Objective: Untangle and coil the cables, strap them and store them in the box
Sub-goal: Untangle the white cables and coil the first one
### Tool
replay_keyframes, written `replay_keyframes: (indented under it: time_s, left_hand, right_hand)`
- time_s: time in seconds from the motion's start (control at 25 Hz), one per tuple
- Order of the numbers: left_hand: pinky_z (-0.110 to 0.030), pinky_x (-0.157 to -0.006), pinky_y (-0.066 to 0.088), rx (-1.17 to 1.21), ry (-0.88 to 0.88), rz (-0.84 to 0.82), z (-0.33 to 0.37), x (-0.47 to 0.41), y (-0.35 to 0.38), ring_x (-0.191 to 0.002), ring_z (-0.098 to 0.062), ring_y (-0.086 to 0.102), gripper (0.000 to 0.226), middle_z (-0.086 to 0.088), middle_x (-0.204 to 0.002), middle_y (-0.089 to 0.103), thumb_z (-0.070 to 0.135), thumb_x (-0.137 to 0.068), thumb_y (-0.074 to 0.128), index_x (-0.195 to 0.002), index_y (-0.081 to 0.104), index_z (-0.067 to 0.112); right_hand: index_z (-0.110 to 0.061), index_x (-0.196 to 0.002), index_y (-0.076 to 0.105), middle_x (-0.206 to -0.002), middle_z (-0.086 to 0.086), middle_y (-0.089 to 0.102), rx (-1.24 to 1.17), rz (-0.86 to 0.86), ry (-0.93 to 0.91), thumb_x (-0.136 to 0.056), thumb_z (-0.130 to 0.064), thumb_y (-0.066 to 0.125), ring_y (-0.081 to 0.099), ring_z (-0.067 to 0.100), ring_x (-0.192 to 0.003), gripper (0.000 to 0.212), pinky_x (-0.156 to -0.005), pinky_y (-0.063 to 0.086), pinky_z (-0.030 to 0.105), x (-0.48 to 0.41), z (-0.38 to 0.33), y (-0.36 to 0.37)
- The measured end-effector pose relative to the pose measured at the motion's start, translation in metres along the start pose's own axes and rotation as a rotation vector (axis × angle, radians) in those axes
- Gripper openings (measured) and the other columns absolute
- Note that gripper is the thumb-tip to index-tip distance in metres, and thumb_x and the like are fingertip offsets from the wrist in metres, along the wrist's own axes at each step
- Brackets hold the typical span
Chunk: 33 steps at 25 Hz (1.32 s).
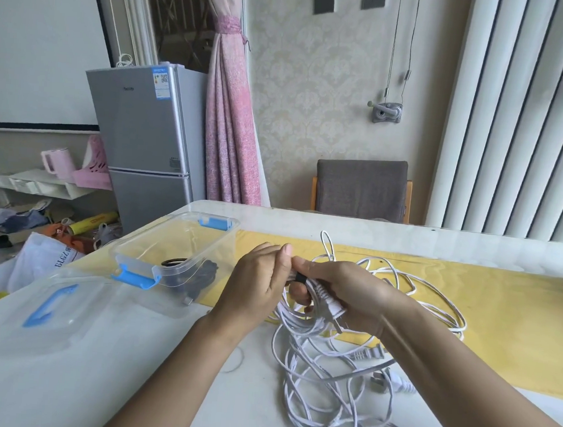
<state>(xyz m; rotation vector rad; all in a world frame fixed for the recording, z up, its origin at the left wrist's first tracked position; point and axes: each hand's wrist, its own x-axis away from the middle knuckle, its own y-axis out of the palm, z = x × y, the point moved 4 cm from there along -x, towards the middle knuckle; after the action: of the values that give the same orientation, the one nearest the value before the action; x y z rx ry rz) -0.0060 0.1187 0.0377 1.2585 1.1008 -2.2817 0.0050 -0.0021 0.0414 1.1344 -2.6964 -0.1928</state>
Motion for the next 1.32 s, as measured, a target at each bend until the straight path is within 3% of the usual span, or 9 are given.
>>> replay_keyframes:
  time_s: [0.12, 0.2, 0.4, 0.6, 0.84, 0.92, 1.12, 1.24, 1.32]
  left_hand:
    - [-0.030, -0.064, 0.043, 0.074, -0.074, -0.074, -0.008, 0.001, 0.002, -0.066, -0.011, 0.050, 0.048, 0.004, -0.065, 0.053, 0.039, -0.098, 0.026, -0.073, 0.057, 0.012]
    - [-0.036, -0.060, 0.043, 0.074, -0.120, -0.113, -0.012, -0.002, 0.001, -0.060, -0.013, 0.049, 0.048, 0.003, -0.060, 0.052, 0.048, -0.096, 0.025, -0.068, 0.049, 0.017]
    - [-0.035, -0.055, 0.031, -0.104, -0.315, 0.044, -0.034, -0.019, -0.034, -0.055, -0.027, 0.046, 0.073, -0.009, -0.054, 0.049, 0.075, -0.082, 0.027, -0.067, 0.052, 0.008]
    - [-0.016, -0.033, 0.039, -0.092, -0.810, 0.132, -0.101, -0.052, -0.082, -0.040, -0.015, 0.058, 0.042, -0.020, -0.084, 0.062, 0.031, -0.099, 0.042, -0.099, 0.057, -0.008]
    - [-0.024, -0.042, 0.040, -0.024, -1.259, -0.191, -0.165, -0.022, -0.089, -0.042, -0.024, 0.047, 0.026, -0.014, -0.057, 0.053, 0.001, -0.097, 0.034, -0.077, 0.051, -0.001]
    - [-0.026, -0.049, 0.031, -0.223, -1.268, -0.400, -0.170, -0.016, -0.087, -0.050, -0.024, 0.041, 0.024, -0.016, -0.051, 0.052, 0.004, -0.096, 0.035, -0.082, 0.052, -0.004]
    - [-0.033, -0.077, 0.045, -0.877, -0.864, -0.459, -0.114, -0.048, -0.088, -0.096, -0.034, 0.059, 0.021, -0.020, -0.111, 0.063, 0.011, -0.089, 0.049, -0.102, 0.061, 0.000]
    - [-0.032, -0.089, 0.043, -0.436, -0.493, -0.375, -0.034, -0.047, -0.063, -0.104, -0.023, 0.059, 0.020, -0.006, -0.111, 0.065, 0.020, -0.090, 0.057, -0.106, 0.065, 0.011]
    - [-0.024, -0.083, 0.047, -0.033, -0.425, -0.605, 0.015, -0.020, -0.036, -0.091, -0.004, 0.063, 0.011, 0.008, -0.098, 0.069, 0.024, -0.084, 0.069, -0.095, 0.067, 0.021]
  right_hand:
    - [-0.010, -0.073, 0.057, -0.055, -0.001, 0.048, 0.074, 0.075, -0.084, -0.099, -0.031, 0.043, 0.042, 0.010, -0.048, 0.037, -0.049, 0.034, 0.016, -0.004, -0.002, -0.005]
    - [-0.012, -0.067, 0.066, -0.063, 0.004, 0.051, 0.372, 0.203, -0.153, -0.093, -0.048, 0.047, 0.041, 0.017, -0.057, 0.048, -0.055, 0.032, 0.022, -0.004, -0.005, -0.013]
    - [-0.009, -0.093, 0.065, -0.087, -0.001, 0.057, 0.957, 0.520, -0.282, -0.094, -0.052, 0.039, 0.050, 0.015, -0.083, 0.051, -0.072, 0.035, 0.029, -0.007, -0.010, -0.050]
    - [-0.023, -0.117, 0.058, -0.122, 0.001, 0.047, 1.155, 0.497, -0.167, -0.088, -0.055, 0.050, 0.050, 0.021, -0.108, 0.044, -0.090, 0.041, 0.033, -0.019, 0.007, -0.073]
    - [-0.024, -0.116, 0.059, -0.125, -0.001, 0.046, 1.319, 0.406, -0.146, -0.084, -0.047, 0.063, 0.051, 0.020, -0.108, 0.040, -0.090, 0.041, 0.030, -0.012, -0.001, -0.067]
    - [-0.024, -0.116, 0.060, -0.121, -0.002, 0.049, 1.352, 0.364, -0.130, -0.084, -0.044, 0.064, 0.051, 0.019, -0.108, 0.038, -0.083, 0.038, 0.027, -0.007, -0.005, -0.063]
    - [-0.023, -0.085, 0.064, -0.085, -0.010, 0.057, 1.417, 0.256, -0.172, -0.080, -0.039, 0.071, 0.055, 0.013, -0.086, 0.018, -0.062, 0.039, 0.021, 0.012, -0.018, -0.040]
    - [-0.025, -0.068, 0.060, -0.075, -0.008, 0.057, 1.392, 0.276, -0.200, -0.074, -0.044, 0.074, 0.053, 0.011, -0.072, 0.025, -0.058, 0.037, 0.022, 0.034, -0.028, -0.034]
    - [-0.024, -0.058, 0.061, -0.062, -0.005, 0.058, 1.343, 0.297, -0.161, -0.078, -0.047, 0.069, 0.050, 0.010, -0.057, 0.031, -0.055, 0.038, 0.025, 0.050, -0.030, -0.037]
